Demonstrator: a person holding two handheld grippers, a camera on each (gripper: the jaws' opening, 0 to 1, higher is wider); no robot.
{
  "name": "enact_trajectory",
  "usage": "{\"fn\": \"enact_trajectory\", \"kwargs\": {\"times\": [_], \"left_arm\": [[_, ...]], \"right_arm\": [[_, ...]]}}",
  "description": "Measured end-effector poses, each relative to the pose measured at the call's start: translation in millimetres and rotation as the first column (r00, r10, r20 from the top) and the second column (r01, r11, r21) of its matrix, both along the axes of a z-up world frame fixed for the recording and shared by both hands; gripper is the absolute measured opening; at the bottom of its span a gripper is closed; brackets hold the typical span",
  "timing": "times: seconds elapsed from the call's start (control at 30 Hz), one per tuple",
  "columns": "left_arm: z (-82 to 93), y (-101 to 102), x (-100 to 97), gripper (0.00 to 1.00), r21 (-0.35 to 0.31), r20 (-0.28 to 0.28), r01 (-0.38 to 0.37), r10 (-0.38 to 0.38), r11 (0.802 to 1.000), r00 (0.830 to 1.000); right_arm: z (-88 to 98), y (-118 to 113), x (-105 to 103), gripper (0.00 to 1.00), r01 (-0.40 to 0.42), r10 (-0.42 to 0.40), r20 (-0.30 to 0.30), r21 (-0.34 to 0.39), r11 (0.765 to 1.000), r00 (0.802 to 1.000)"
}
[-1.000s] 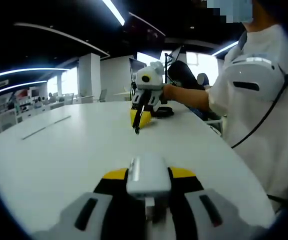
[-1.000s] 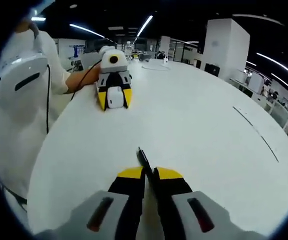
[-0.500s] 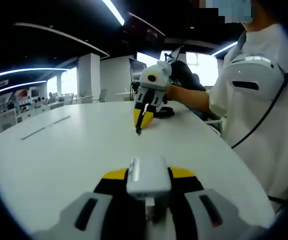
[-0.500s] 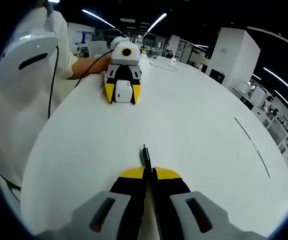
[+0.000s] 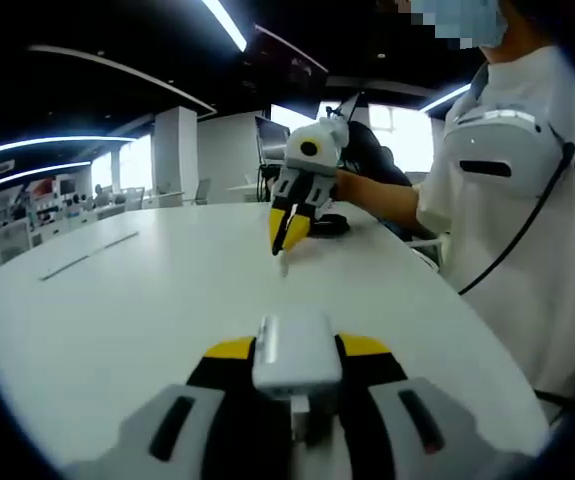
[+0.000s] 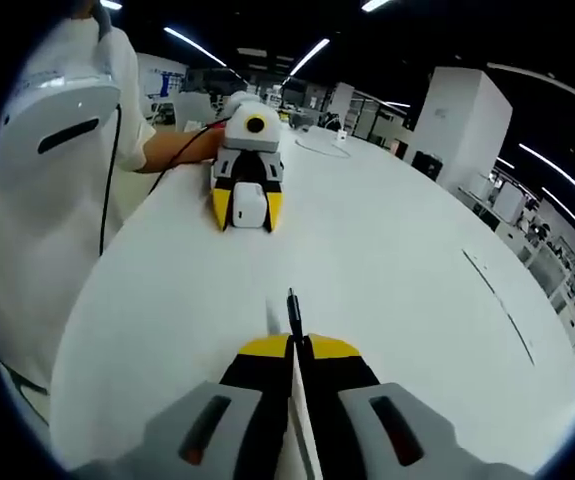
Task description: Plug the desk Type‑C cable into the charger adapter.
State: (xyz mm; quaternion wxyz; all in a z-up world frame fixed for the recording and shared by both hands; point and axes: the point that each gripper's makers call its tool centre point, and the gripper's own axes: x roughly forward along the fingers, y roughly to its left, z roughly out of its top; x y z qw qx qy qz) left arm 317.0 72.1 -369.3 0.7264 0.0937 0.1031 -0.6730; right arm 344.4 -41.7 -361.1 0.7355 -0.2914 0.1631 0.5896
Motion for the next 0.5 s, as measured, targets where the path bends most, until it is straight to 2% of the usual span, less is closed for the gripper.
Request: {"fn": "enact_trajectory", "kwargs": {"times": [0.2, 0.5], "left_arm": [[0.0, 0.2, 0.6, 0.30, 0.001, 0.001, 0.001, -0.001, 1.000, 1.000], [-0.2, 0.4, 1.5, 0.30, 0.001, -0.002, 0.005, -0.005, 1.000, 1.000]], "right_arm": [[-0.2, 7.4, -3.3, 0.04, -0.006, 0.006, 0.005, 0.001, 1.000, 1.000], [5.3, 25.0, -10.3, 0.04, -0.015, 0.016, -0.014, 0.041, 0.999, 1.000]]}}
